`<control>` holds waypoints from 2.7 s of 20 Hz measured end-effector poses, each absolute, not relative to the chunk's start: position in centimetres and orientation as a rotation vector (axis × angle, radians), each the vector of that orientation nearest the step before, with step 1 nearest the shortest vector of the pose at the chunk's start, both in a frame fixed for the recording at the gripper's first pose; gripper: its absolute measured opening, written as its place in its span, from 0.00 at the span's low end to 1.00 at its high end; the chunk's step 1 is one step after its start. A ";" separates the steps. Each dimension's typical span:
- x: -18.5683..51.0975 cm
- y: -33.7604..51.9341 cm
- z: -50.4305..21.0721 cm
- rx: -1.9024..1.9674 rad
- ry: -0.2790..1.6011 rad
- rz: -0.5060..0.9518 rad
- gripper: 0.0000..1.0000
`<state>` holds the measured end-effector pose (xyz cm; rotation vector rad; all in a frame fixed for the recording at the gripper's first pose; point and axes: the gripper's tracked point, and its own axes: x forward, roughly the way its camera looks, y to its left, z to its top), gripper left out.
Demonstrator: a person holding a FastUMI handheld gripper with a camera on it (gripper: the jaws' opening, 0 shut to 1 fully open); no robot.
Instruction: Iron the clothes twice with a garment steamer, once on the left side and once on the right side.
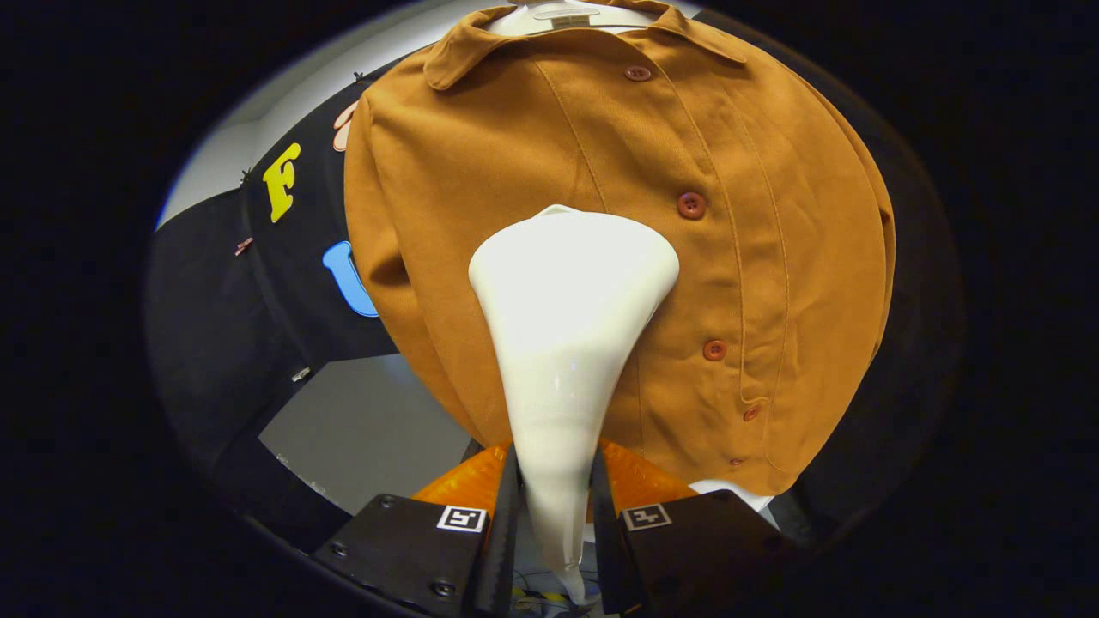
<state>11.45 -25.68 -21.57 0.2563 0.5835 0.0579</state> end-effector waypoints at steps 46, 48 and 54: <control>11.3 -41.9 -9.5 0.283 0.337 -0.139 0.42; 11.3 -41.8 -10.9 0.304 0.370 -0.122 0.43; 10.5 -42.7 -16.4 0.346 0.487 -0.128 0.43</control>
